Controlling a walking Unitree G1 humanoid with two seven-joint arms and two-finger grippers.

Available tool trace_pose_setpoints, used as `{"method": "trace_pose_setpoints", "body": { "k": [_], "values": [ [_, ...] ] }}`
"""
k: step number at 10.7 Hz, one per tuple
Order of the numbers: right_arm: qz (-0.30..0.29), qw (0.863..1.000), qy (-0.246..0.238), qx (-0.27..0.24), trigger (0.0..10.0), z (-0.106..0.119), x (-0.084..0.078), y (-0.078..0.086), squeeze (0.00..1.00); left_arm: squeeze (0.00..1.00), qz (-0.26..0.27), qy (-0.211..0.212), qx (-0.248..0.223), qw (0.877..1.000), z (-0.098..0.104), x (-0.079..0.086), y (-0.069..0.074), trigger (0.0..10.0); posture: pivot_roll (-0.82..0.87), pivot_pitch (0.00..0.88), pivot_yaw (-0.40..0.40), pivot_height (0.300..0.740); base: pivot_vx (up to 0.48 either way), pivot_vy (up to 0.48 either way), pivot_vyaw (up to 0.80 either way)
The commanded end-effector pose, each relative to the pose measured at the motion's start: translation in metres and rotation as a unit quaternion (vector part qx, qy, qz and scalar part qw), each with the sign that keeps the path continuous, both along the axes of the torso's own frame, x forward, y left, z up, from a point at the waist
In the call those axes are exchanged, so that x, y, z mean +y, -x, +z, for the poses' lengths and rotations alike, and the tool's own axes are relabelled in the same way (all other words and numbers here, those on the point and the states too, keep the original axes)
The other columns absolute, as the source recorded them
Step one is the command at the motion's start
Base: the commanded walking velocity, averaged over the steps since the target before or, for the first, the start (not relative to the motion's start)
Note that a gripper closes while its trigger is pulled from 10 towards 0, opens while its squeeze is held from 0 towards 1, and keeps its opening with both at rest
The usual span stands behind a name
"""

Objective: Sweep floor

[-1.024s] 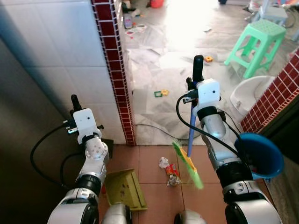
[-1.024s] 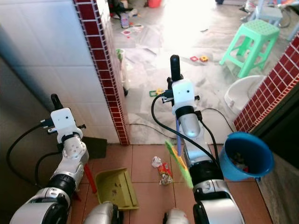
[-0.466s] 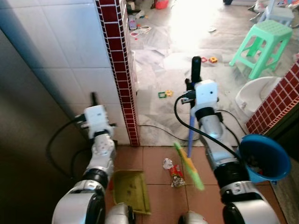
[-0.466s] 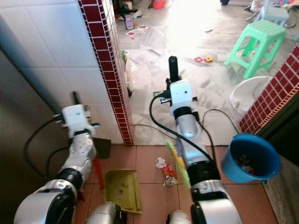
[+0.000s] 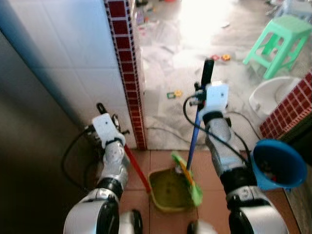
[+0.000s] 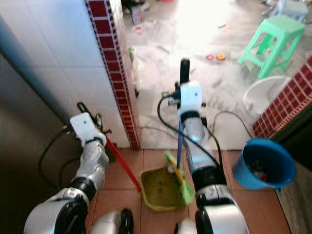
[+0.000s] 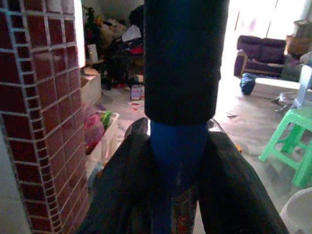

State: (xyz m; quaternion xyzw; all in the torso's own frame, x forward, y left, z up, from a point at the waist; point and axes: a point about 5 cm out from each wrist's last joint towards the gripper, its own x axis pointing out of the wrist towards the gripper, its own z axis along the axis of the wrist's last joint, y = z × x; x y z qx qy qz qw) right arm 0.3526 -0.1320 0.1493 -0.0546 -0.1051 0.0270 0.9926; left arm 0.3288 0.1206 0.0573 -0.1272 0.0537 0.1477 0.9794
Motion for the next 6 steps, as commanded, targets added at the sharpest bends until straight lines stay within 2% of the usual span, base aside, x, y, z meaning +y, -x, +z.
{"method": "trace_pose_setpoints", "body": {
  "k": [1, 3, 5, 6],
  "values": [
    [-0.006, 1.0, -0.012, 0.005, 10.0, 0.001, -0.001, -0.002, 0.0, 0.0, 0.001, 0.005, -0.004, 1.0, 0.003, 0.001, -0.002, 10.0, -0.12, 0.06, 0.057, 0.74, 0.0, 0.0, 0.0],
    [-0.01, 1.0, -0.012, 0.012, 10.0, -0.002, -0.001, -0.001, 0.0, 0.0, -0.015, -0.014, 0.017, 1.0, -0.009, -0.004, 0.006, 10.0, -0.12, 0.06, 0.059, 0.74, 0.0, 0.0, 0.0],
    [-0.027, 0.996, -0.069, 0.05, 10.0, -0.008, -0.004, -0.004, 0.0, 0.0, -0.023, -0.03, 0.028, 0.999, -0.011, -0.005, 0.006, 10.0, -0.12, 0.059, 0.059, 0.74, 0.0, 0.0, 0.0],
    [-0.038, 0.985, -0.149, 0.082, 10.0, -0.007, -0.007, -0.01, 0.0, 0.0, -0.023, -0.034, 0.033, 0.999, -0.013, -0.005, 0.008, 10.0, -0.11, 0.06, 0.059, 0.74, 0.0, 0.0, 0.0]
  ]
}}
